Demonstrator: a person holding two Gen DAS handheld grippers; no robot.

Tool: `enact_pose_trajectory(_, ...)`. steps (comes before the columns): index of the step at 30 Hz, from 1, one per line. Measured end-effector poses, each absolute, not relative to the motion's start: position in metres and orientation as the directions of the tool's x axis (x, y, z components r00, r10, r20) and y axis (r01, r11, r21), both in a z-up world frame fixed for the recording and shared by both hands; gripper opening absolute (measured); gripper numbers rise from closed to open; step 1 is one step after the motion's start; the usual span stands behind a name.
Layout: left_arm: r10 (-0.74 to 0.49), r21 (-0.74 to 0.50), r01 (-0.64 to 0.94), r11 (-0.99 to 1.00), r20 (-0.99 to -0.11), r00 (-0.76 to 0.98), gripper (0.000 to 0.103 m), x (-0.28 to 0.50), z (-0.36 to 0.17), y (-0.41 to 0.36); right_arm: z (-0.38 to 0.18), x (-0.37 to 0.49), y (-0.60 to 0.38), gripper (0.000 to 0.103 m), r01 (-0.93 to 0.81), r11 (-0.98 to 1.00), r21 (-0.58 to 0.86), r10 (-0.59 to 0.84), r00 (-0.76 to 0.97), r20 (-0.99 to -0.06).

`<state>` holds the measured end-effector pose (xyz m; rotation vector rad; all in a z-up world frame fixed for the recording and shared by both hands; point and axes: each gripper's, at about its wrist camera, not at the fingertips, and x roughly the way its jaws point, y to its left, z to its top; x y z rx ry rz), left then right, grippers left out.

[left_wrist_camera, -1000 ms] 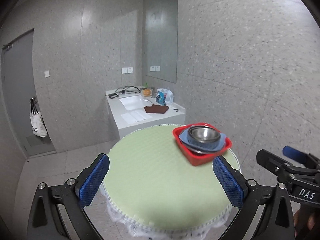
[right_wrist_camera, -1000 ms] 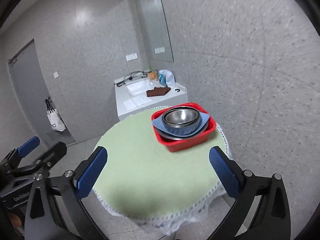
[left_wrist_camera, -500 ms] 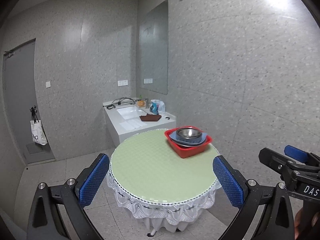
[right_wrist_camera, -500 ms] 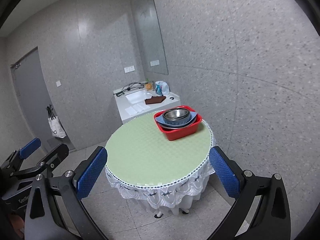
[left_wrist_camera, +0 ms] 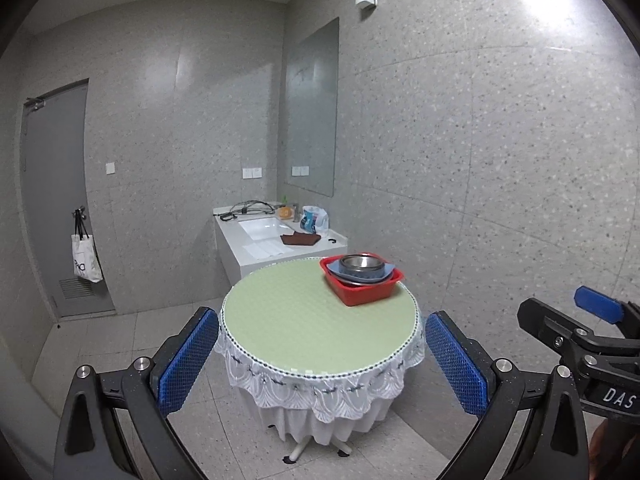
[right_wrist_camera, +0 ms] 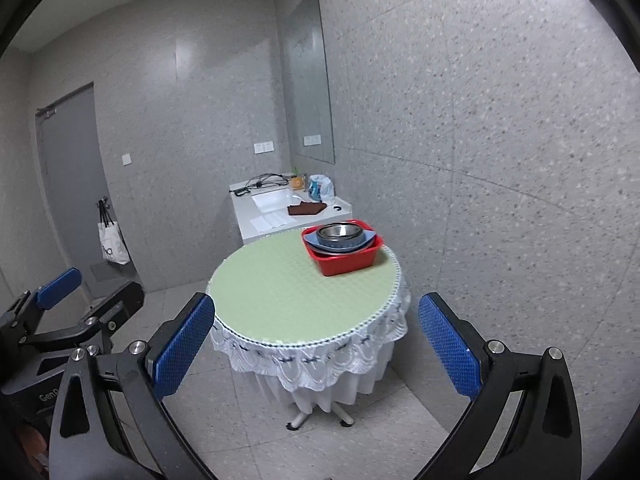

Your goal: Organize plates and bowls

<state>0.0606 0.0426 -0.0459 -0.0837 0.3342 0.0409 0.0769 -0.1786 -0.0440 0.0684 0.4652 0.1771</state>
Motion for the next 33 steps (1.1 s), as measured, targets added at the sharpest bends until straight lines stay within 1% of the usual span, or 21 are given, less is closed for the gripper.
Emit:
enact_pose_trajectory(8,0.033,-0.074,-0.061,0.995,-0.329,0.944,0.102,0.000,-0.035,0.011,-0.038,0.022,-0.200,0.103,-0.146,0.986,0.076,0.164,0.901,-0.402)
enact_pose_trajectory(17,0.022,-0.079,-0.051,0.996,-0.337,0.941,0.102,-0.050,-0.036,-0.009,-0.041,-0.023,-0.215,0.103,-0.130,0.988,0.084,0.153,0.902,-0.405)
enact_pose_trajectory(25,0.014,-0.081,-0.041,0.996,-0.315,0.949,0.102,-0.077,-0.030,-0.016,-0.037,-0.047,-0.220,0.103,-0.110,0.990,0.085,0.134,0.912,-0.388)
enact_pose_trajectory(33,0.004,-0.076,-0.029,0.997,-0.305,0.952,0.102,-0.086,-0.032,-0.020,-0.036,-0.058,-0.223,0.103,-0.087,0.993,0.080,0.111,0.921,-0.374)
